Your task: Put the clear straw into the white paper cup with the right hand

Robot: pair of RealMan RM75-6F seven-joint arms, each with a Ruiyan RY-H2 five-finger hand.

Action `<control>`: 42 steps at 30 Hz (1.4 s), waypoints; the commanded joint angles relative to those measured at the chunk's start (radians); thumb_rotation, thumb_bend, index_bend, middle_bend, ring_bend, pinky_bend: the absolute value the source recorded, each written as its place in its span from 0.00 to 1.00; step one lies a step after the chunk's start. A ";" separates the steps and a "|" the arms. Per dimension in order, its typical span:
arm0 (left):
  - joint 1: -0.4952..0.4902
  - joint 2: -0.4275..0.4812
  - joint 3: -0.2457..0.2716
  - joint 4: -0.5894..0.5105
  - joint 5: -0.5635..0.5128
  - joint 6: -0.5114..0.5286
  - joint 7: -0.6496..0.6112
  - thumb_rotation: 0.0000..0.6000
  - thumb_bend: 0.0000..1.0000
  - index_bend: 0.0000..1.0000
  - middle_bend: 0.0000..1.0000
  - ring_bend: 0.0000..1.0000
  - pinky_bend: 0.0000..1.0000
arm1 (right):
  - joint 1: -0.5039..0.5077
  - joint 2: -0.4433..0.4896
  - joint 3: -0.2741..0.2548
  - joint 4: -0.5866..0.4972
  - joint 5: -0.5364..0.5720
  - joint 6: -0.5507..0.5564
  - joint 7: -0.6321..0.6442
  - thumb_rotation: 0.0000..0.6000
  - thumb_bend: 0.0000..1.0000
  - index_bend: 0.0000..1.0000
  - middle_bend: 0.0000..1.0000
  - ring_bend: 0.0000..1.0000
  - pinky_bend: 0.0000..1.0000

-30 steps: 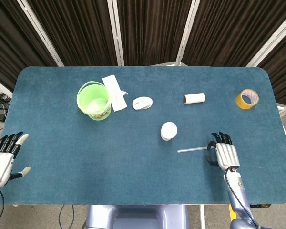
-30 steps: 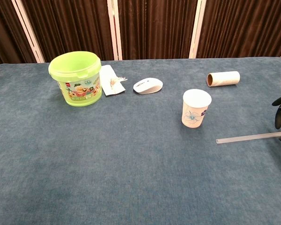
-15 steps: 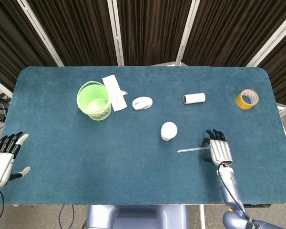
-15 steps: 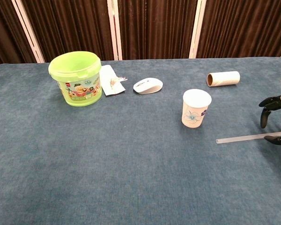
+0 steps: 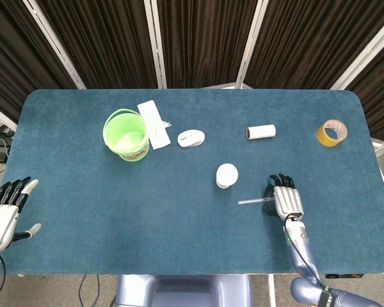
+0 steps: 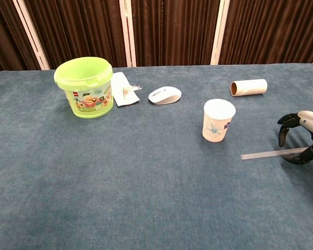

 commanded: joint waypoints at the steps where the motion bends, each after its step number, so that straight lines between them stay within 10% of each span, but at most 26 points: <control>1: 0.000 0.000 0.000 0.000 0.001 0.001 0.000 1.00 0.20 0.00 0.00 0.00 0.00 | 0.004 -0.007 0.001 0.007 0.007 -0.003 0.000 1.00 0.30 0.50 0.13 0.00 0.00; 30: -0.001 0.000 0.000 0.000 -0.002 -0.003 -0.002 1.00 0.20 0.00 0.00 0.00 0.00 | 0.026 -0.055 0.002 0.031 0.053 -0.007 0.000 1.00 0.37 0.55 0.13 0.00 0.00; 42: 0.000 -0.001 0.000 0.000 -0.004 -0.001 0.004 1.00 0.20 0.00 0.00 0.00 0.00 | -0.007 0.059 0.070 -0.198 0.025 0.066 0.102 1.00 0.36 0.56 0.13 0.00 0.00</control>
